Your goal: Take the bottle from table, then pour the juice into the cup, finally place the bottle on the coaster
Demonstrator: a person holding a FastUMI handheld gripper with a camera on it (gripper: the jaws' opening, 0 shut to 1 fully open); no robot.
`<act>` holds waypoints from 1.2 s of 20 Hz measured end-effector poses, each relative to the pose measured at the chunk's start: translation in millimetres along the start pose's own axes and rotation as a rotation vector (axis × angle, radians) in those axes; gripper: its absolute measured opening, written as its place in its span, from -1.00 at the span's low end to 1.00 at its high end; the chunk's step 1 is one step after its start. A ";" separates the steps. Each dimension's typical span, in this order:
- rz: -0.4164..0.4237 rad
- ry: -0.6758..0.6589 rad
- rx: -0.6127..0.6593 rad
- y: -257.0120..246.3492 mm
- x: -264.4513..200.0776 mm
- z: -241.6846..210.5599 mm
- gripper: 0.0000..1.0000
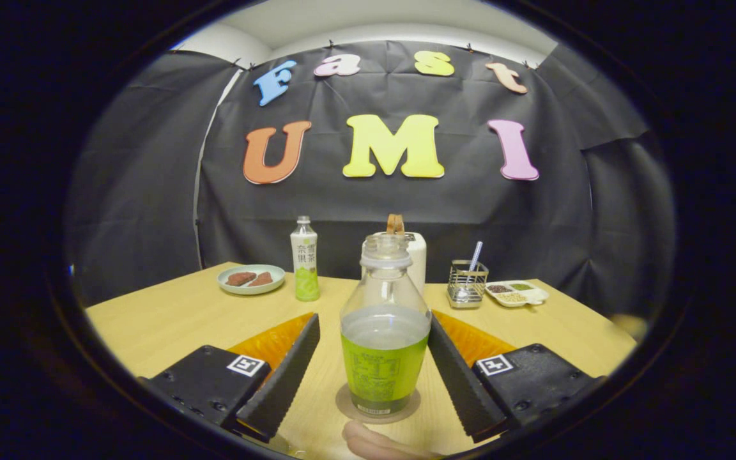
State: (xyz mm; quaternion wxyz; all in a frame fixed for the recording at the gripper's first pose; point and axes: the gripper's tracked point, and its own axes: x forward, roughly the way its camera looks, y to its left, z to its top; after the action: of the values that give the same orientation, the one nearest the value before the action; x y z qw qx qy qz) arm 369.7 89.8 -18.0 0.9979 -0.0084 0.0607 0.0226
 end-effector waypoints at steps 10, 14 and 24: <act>-0.081 -0.083 -0.040 -9.9 -139.8 52.2 1.00; -0.114 -0.121 -0.046 -16.3 -218.9 72.4 1.00; -0.176 -0.128 0.040 -55.8 -391.9 65.6 1.00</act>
State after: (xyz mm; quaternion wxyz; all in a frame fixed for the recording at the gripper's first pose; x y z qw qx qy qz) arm -8.5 18.1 95.5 0.9978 0.0079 -0.0037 -0.0658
